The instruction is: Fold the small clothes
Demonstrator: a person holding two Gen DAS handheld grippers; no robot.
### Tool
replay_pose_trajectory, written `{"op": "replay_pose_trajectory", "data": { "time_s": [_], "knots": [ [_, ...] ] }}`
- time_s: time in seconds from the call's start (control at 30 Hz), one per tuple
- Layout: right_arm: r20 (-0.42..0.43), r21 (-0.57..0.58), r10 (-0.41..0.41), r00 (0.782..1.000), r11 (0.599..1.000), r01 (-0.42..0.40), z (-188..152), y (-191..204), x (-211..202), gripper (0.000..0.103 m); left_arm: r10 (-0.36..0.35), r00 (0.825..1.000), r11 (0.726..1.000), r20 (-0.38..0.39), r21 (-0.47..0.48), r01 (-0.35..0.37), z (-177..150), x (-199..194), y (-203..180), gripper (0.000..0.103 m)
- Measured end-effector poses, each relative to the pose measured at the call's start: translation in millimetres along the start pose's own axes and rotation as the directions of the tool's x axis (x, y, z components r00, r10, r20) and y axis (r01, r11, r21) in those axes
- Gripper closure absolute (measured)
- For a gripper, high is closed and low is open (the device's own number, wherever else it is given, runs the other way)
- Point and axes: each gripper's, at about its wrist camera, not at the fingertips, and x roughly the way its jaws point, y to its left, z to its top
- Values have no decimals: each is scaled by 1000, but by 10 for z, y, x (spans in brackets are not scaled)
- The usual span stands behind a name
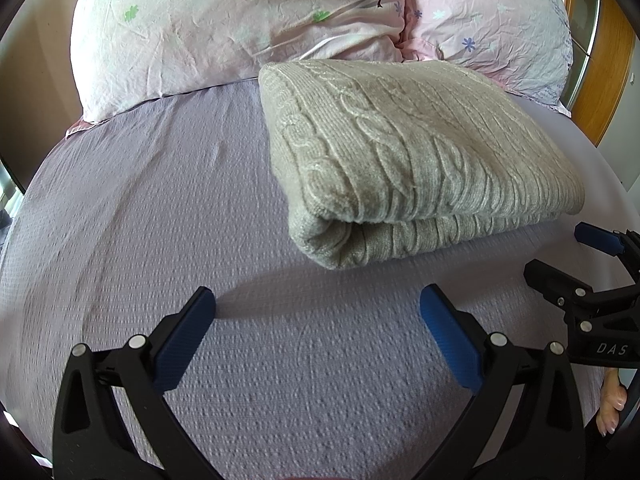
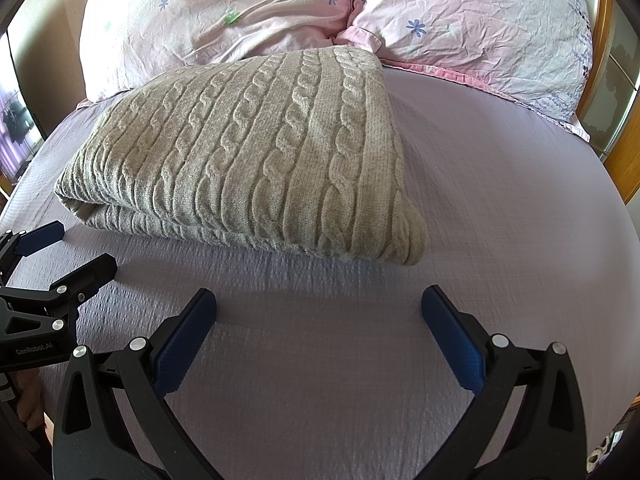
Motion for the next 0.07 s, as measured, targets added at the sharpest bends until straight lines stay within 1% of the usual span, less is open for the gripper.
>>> {"op": "replay_pose_trajectory", "data": {
  "time_s": [0.07],
  "knots": [
    [0,0,0,1000,1000,0,1,0,1,1,0,1000,1000,0,0,0,0,0,-1,2]
  ]
}}
